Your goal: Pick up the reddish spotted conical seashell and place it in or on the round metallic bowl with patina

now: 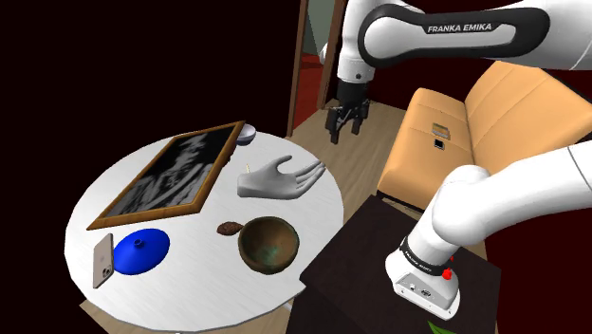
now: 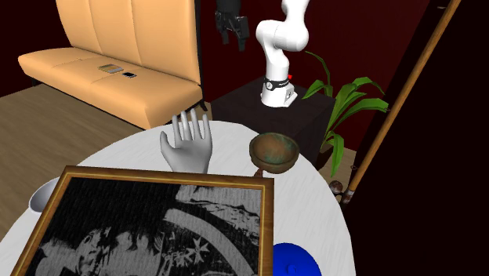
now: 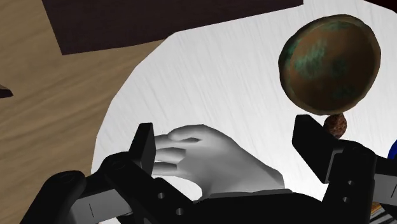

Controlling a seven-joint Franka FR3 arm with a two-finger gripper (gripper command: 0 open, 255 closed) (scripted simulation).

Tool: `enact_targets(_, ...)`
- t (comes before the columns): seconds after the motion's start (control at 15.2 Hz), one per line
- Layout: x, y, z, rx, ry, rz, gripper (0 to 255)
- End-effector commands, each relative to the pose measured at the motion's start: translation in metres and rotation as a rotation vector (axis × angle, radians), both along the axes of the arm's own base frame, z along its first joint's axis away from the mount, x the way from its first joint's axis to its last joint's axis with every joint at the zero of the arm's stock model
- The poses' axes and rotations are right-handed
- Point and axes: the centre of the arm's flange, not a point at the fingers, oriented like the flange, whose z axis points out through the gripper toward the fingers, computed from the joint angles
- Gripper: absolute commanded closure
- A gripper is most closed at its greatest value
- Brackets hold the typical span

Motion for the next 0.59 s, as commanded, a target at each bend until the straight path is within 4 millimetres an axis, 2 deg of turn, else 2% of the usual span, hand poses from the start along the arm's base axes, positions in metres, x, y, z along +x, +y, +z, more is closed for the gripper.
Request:
enact_targets(0.0,0.014,0.014,-0.019,0.013,0.005,0.002,0)
enact_targets(0.53,0.07,0.062,-0.093,0.061,0.032,0.014,0)
